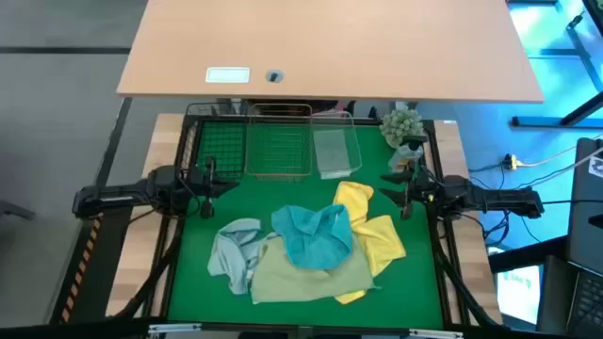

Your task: Sort microfiber towel by color & place in baskets

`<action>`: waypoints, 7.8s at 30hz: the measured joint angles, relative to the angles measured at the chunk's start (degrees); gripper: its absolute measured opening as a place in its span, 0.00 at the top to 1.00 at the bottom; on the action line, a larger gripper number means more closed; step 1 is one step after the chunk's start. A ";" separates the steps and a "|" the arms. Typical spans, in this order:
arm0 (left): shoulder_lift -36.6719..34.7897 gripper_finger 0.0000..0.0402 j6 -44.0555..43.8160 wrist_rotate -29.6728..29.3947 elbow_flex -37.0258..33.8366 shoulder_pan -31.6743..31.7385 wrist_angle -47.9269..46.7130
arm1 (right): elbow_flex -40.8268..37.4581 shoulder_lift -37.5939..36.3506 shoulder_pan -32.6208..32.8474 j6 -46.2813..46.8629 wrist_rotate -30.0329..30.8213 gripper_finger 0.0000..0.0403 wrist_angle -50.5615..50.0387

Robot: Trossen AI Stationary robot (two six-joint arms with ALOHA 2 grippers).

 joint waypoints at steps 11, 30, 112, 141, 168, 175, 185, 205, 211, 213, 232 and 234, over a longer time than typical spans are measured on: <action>-0.01 0.99 0.00 0.00 0.01 0.00 0.00 | -0.01 0.01 0.00 0.00 0.00 0.51 0.01; -0.02 0.99 0.00 0.02 0.00 0.00 0.00 | 0.01 -0.02 0.00 0.00 -0.02 0.51 -0.01; 41.17 0.57 -11.23 -6.18 12.96 -17.81 -10.19 | -0.04 -0.02 0.00 3.50 -1.00 0.51 4.28; 67.69 0.58 -17.20 -2.75 13.00 -18.38 6.60 | 0.01 -0.02 0.00 3.43 -1.05 0.51 4.23; 67.24 1.00 -8.52 0.59 40.39 -13.13 -5.25 | 0.01 -0.01 0.00 3.41 -1.05 0.51 4.21; 65.28 1.00 -0.68 0.48 55.06 -6.66 -14.11 | 0.01 0.01 0.00 3.41 -1.06 0.51 4.10; 65.22 1.00 6.03 0.37 71.97 3.40 -16.76 | 0.01 -0.01 0.00 3.41 -1.16 0.51 4.02; 66.47 1.00 5.84 -1.01 79.34 24.81 1.01 | 0.01 0.01 -0.01 3.26 0.18 0.51 3.97; 69.03 1.00 4.34 0.80 79.36 27.25 3.48 | 0.01 0.01 -0.02 3.03 0.61 0.51 3.63; 70.61 1.00 3.98 2.92 79.36 27.34 0.79 | 0.01 -0.01 0.00 3.02 0.63 0.51 3.33; 91.21 1.00 6.22 6.08 79.34 26.79 -34.66 | 0.01 0.01 -0.01 2.95 0.63 0.51 1.04; 91.98 1.00 6.24 6.04 79.34 26.79 -39.25 | 0.01 0.01 -0.02 2.95 0.63 0.51 1.03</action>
